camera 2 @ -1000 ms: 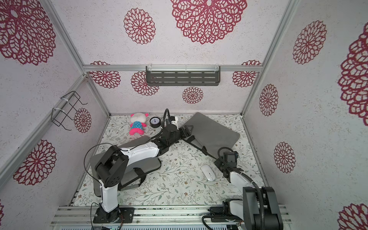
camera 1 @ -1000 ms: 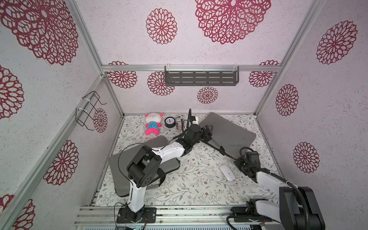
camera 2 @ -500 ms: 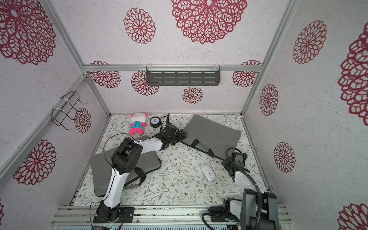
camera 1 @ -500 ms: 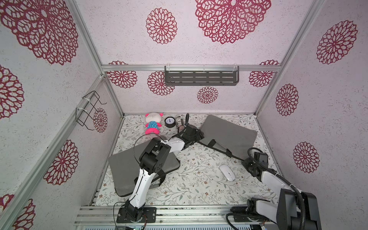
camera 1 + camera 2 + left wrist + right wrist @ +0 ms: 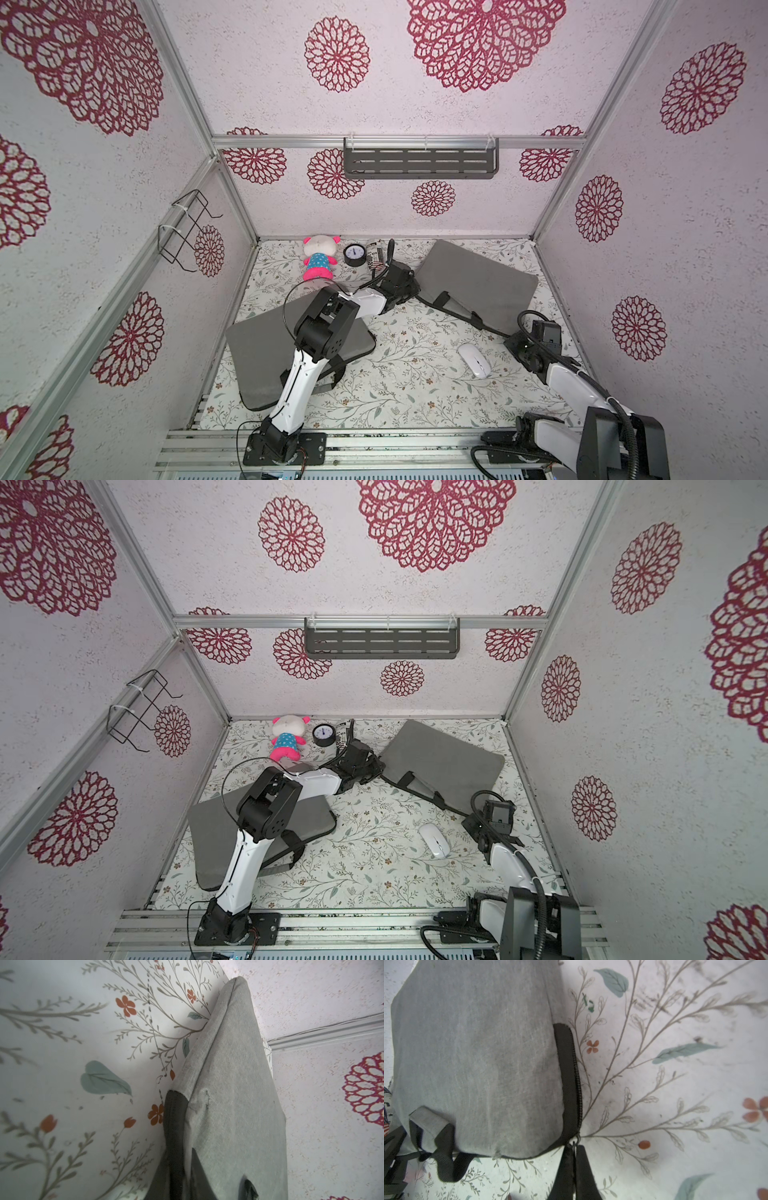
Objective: Put the mouse into the laptop bag
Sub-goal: Unzip the zipper on the zippered laptop bag.
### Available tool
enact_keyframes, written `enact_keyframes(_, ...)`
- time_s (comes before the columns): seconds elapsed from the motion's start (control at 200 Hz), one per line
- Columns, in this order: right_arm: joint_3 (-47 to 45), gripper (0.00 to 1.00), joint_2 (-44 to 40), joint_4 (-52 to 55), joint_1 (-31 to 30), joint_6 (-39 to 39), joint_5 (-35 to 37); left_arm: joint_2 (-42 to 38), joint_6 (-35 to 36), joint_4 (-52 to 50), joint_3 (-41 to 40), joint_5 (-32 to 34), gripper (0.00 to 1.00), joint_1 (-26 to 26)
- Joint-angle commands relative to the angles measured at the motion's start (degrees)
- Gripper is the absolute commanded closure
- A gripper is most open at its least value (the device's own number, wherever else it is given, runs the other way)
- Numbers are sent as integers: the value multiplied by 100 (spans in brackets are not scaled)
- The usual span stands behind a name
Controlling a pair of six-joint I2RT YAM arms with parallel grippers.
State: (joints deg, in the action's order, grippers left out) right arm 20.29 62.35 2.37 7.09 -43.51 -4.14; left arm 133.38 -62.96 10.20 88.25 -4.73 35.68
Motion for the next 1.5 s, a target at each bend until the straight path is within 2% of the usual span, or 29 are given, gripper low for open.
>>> enact_keyframes(0.0,-76,100,-161,39,-163,-184,-265,-20,-3,167,52,-23,92,211)
enact_keyframes(0.255,-6,100,-104,-82,-859,-516,1,-134,-21,220,-43,147,100,400)
enact_keyframes(0.485,191,100,399,-335,-1007,-580,60,-556,-238,615,-639,274,100,669)
enact_keyframes(0.635,328,100,777,-507,-1061,-581,125,-911,-493,1044,-1115,529,99,1104)
enact_keyframes(0.68,400,100,896,-498,-1060,-554,176,-1020,-544,1091,-1206,634,95,1227)
enact_keyframes(0.735,502,100,1008,-434,-1052,-528,305,-1154,-617,1120,-1342,765,85,1353)
enact_keyframes(0.891,684,100,1332,-402,-1027,-466,484,-1591,-650,1214,-1824,1044,36,1382)
enact_keyframes(1.056,650,100,1463,-448,-1016,-422,707,-2027,-376,1072,-2186,1301,14,1191)
enact_keyframes(1.171,616,100,1513,-458,-1000,-338,790,-2445,-95,887,-2256,1509,10,1018)
enact_keyframes(1.221,620,100,1528,-448,-999,-270,792,-2529,54,1181,-2397,1593,12,975)
enact_keyframes(1.311,526,100,1447,-571,-997,-153,823,-2788,533,1846,-2791,2186,11,1024)
enact_keyframes(1.356,473,100,1387,-654,-991,-94,854,-2903,683,1823,-2828,2305,9,985)
enact_keyframes(1.396,450,100,1345,-707,-991,-39,889,-2944,683,1556,-2737,2182,8,848)
enact_keyframes(1.446,457,100,1321,-713,-991,38,954,-2853,612,1172,-2490,1663,6,602)
enact_keyframes(1.496,487,100,1320,-663,-986,74,1042,-2593,467,963,-2209,1058,10,323)
